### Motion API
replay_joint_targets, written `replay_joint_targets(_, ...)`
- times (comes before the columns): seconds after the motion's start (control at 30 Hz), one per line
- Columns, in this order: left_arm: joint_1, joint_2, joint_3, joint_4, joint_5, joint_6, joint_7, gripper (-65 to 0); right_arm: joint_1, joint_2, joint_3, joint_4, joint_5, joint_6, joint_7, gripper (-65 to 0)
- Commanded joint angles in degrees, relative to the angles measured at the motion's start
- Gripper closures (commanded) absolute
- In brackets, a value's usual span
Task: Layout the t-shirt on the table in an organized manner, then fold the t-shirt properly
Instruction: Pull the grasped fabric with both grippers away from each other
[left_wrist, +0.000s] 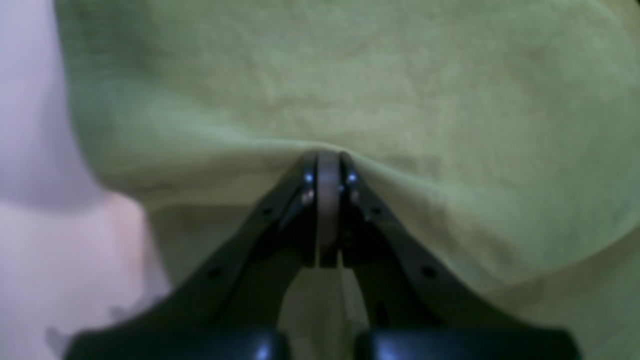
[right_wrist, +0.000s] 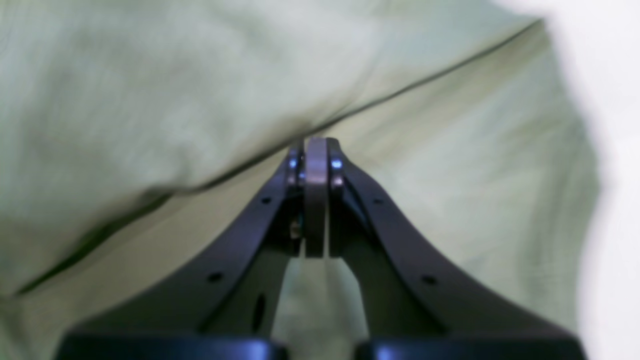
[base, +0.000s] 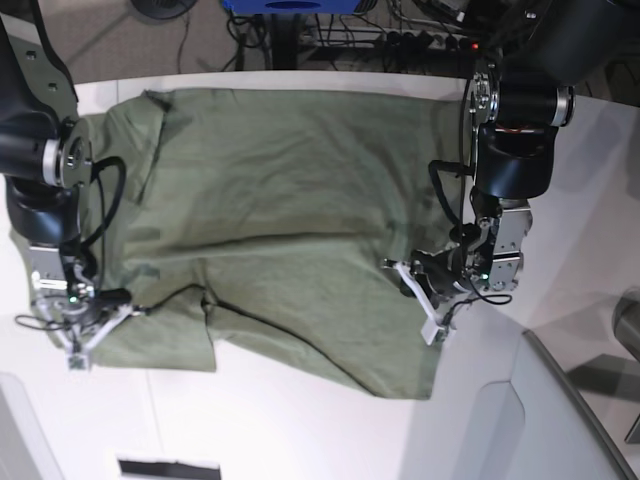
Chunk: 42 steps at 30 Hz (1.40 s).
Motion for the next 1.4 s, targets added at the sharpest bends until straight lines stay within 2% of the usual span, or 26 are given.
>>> replay_joint_targets(0.0,-1.69,-0.58,-0.39,3.27,-0.68,-0.03,0.25,0.0,1.35,1.19,0.06,3.02,0.14,-0.31,1.67,0.0)
replay_joint_targets(0.07,-0.11,-1.2,-0.57,7.58,-1.03,-0.03,4.03,0.0,-1.12,2.69,0.06,8.56,0.14,-0.31,-0.09,0.0)
replay_joint_targets(0.1,1.04,-1.99,-0.57,11.27,-1.12,-0.03,6.14,0.0,-2.79,3.04,0.06,12.43,0.14,-0.31,-3.6,0.0)
replay_joint_targets(0.13,2.62,-2.25,-0.57,15.31,-1.12,-0.03,7.81,0.0,-4.37,3.13,0.33,17.27,0.14,-0.31,-9.23,0.0)
replay_joint_targets(0.23,8.77,-3.05,-0.48,28.94,-0.77,-0.03,14.32,0.0,-10.61,2.86,0.59,34.06,0.41,-0.13,-31.03,0.0)
replay_joint_targets(0.27,11.15,-3.84,-0.48,33.42,-0.95,-0.03,16.6,0.0,-13.51,2.77,0.68,39.42,0.41,-0.04,-36.31,0.0)
replay_joint_targets(0.33,16.07,-4.19,-0.48,40.63,-1.03,-0.03,20.03,0.0,-18.79,2.25,0.59,48.3,0.5,-0.04,-40.7,0.0)
replay_joint_targets(0.47,24.24,-5.07,-0.48,47.49,-0.68,-0.03,21.0,0.0,-24.68,0.93,0.77,54.28,0.23,-0.22,-41.58,0.0)
replay_joint_targets(0.67,30.57,-7.27,-0.57,48.01,-0.86,-0.03,20.82,0.0,-25.91,0.22,6.74,49.0,0.32,-0.13,-41.49,0.0)
replay_joint_targets(0.9,31.19,-8.85,-3.82,47.05,-0.68,-0.03,20.82,0.0,-25.64,0.31,8.68,42.14,0.23,-0.04,-41.05,0.0)
replay_joint_targets(1.3,28.38,-8.85,-4.79,37.29,-0.59,-0.03,20.65,0.0,-23.8,0.4,9.91,29.92,0.23,-0.31,-33.32,0.0)
replay_joint_targets(1.37,27.32,-9.02,-4.79,35.18,-0.59,-0.03,18.8,0.0,-23.45,0.4,10.79,29.49,0.23,-0.31,-33.23,0.0)
